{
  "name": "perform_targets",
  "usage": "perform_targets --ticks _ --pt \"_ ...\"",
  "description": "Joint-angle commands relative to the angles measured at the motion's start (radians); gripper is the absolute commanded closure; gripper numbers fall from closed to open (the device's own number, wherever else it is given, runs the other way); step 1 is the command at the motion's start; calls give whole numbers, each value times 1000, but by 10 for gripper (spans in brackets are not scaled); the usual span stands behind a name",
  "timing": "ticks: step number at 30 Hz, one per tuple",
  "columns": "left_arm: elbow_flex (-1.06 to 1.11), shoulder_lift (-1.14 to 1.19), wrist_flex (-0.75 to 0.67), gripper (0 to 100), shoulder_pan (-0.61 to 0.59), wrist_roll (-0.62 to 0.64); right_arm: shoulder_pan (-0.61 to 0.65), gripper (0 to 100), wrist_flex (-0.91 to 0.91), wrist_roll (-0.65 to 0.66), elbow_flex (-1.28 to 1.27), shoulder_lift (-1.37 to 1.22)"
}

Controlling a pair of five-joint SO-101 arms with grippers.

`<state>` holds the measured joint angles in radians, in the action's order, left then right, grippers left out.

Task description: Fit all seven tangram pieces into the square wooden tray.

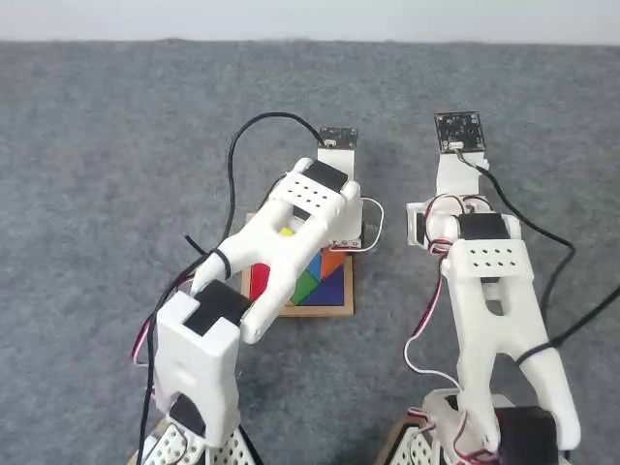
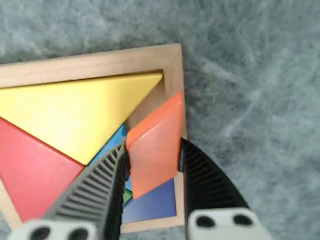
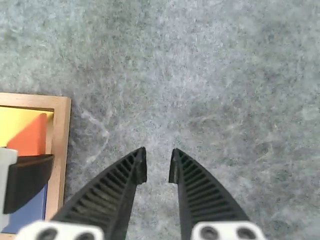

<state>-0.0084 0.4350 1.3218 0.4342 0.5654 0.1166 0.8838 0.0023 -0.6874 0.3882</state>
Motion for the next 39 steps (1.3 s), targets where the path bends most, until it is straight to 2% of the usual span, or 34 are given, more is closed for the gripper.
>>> perform_targets --ticks 1,17,27,32,37,39 --pt "-44 -14 -11 949 0 17 -5 908 5 -8 5 47" --pt "-48 -20 25 809 -14 15 -5 908 5 -3 5 47" --pt "-53 -26 43 804 -15 9 -5 908 5 -3 5 47" --pt "-94 -26 98 814 -25 -34 -5 908 4 -3 5 45" --pt "-97 -26 97 971 -18 -49 -5 908 4 -3 5 45" --pt "-93 -20 75 983 -26 -49 -5 908 4 -3 5 45"
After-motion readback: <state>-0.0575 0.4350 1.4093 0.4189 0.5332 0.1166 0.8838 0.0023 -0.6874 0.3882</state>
